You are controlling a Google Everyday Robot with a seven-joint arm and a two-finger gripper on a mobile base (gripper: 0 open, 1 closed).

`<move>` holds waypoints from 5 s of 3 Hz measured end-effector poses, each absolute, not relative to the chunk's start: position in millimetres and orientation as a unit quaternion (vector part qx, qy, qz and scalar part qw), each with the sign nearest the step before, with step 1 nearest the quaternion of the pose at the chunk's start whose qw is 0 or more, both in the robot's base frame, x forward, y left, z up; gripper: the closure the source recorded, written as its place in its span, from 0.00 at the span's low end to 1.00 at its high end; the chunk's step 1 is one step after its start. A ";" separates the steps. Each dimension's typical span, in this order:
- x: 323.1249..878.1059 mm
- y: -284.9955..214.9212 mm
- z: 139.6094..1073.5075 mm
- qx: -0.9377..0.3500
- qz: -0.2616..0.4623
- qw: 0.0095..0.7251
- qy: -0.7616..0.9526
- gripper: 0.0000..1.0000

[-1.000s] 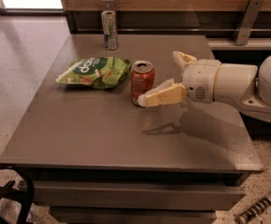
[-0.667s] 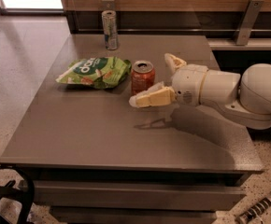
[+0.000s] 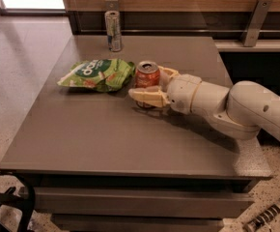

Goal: Move coke can near redbull can

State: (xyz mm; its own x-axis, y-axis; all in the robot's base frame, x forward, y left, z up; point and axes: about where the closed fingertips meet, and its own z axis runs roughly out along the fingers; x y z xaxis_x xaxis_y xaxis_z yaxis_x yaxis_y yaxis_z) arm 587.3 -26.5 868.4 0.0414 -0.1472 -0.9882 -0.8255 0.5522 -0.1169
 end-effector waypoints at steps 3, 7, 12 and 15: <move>585.5 -20.1 870.8 -0.387 0.280 0.610 0.632 1.00; 681.8 -96.4 884.2 -0.383 0.277 0.602 0.643 1.00; 775.6 -80.9 937.6 -0.361 0.297 0.595 0.653 1.00; 832.5 -6.9 897.7 -0.357 0.304 0.608 0.641 1.00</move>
Offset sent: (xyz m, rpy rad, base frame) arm -0.0009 0.0016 0.0011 -0.0006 0.0000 0.0035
